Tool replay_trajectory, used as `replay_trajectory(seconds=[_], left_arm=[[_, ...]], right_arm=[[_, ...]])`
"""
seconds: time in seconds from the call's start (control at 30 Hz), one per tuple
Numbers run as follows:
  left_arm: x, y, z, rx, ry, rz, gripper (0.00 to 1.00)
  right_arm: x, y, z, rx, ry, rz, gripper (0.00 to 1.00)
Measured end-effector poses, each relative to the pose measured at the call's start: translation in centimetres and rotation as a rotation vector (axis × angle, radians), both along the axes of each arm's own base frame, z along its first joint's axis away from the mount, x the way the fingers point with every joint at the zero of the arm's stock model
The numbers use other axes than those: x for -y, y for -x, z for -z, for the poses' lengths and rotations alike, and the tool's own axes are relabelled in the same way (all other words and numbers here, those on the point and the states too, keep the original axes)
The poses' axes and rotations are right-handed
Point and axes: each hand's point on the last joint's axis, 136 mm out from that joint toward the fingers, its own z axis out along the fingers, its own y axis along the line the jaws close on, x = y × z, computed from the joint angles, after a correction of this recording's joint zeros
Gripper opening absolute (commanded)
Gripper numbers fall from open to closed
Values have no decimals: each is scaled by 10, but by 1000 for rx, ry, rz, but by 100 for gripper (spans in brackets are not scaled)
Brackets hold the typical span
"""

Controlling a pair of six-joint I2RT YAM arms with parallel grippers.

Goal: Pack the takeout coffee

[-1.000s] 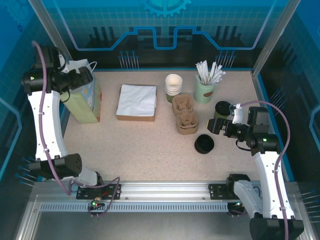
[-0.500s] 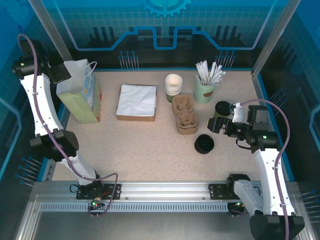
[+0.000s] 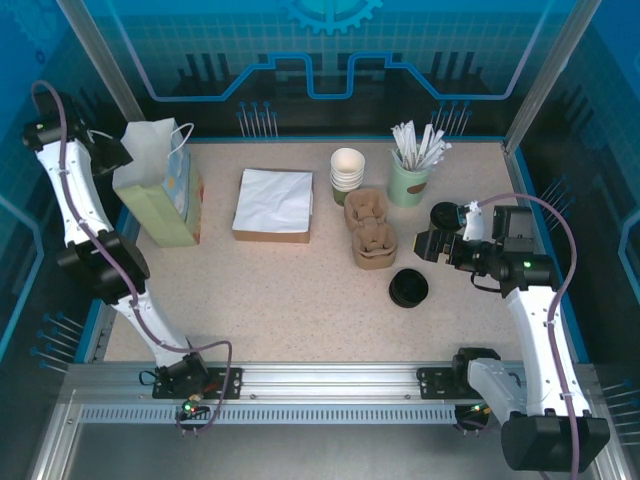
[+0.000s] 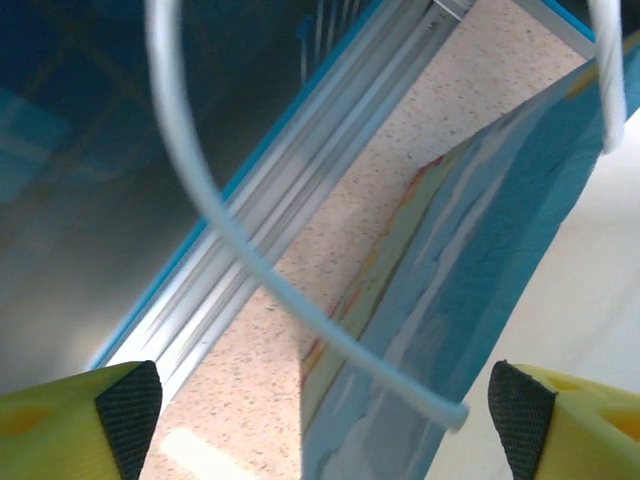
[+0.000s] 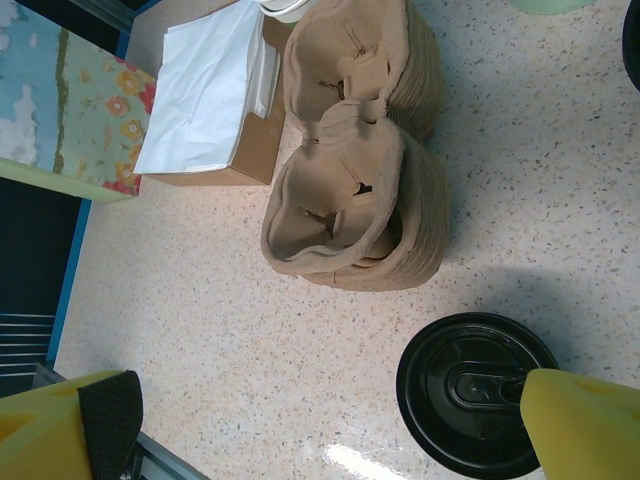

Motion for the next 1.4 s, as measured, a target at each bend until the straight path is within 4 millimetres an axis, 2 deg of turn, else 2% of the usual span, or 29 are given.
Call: replay_trajectory(seconds=[0.1, 0.4, 0.6, 0.73, 0.83, 1.1, 1.23, 1.4], left_arm=[[6, -7, 4, 18, 39, 25, 73], [14, -13, 9, 30, 84, 66, 23], [16, -15, 8, 38, 88, 81, 8], [19, -14, 0, 58, 87, 88, 4], [25, -9, -18, 93, 63, 96, 4], [64, 24, -101, 260, -45, 145, 3], [93, 48, -139, 345, -94, 178, 3], [141, 87, -168, 446, -109, 239, 3]], right_arm=[[0, 0, 0, 0, 2, 2, 100], [1, 0, 0, -2, 0, 5, 100], [1, 0, 0, -4, -2, 7, 100], [1, 0, 0, -2, -1, 12, 100], [3, 0, -1, 4, 8, 19, 100], [3, 3, -4, 19, 16, 24, 100], [3, 6, -6, 28, 16, 24, 100], [3, 9, -8, 31, 17, 24, 100]])
